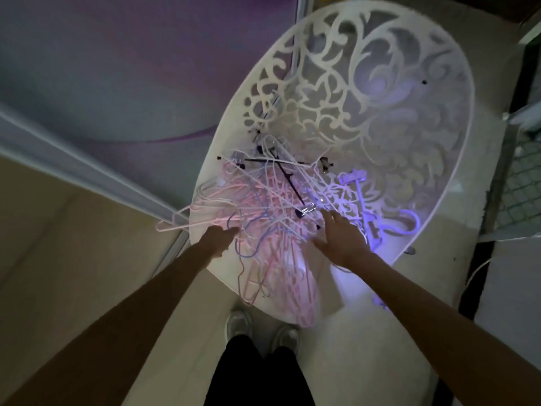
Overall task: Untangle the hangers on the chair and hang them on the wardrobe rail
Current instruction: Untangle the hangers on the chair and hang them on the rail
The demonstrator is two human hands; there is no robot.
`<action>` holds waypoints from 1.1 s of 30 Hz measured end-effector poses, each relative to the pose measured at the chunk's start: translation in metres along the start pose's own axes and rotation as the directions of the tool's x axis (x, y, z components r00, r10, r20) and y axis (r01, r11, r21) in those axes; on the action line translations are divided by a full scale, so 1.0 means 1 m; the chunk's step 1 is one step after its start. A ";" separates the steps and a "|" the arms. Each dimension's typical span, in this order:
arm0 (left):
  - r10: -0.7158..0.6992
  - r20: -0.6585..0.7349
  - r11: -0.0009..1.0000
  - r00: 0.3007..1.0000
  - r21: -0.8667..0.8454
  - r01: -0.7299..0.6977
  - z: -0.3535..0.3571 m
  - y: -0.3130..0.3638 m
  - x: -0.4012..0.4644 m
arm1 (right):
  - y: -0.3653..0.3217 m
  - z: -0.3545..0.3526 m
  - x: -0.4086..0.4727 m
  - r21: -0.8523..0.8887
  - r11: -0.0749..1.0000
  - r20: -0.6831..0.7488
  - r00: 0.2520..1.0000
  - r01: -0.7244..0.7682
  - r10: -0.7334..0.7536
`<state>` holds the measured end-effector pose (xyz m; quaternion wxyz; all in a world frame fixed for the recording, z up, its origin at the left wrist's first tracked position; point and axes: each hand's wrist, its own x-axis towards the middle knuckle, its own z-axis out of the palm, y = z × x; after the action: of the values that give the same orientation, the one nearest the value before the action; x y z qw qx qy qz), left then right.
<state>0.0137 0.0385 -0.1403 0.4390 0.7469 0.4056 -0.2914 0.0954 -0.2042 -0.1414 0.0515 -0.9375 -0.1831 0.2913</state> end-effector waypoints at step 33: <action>0.205 -0.048 0.978 0.978 -0.019 -0.206 -0.007 -0.004 0.035 | 0.026 0.003 0.040 0.762 0.647 -0.297 0.908 0.040 0.294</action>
<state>0.0282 0.0587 -0.1668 0.4664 0.7859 0.3394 -0.2226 0.1322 -0.2133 -0.1698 0.4498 -0.8800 0.0364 0.1482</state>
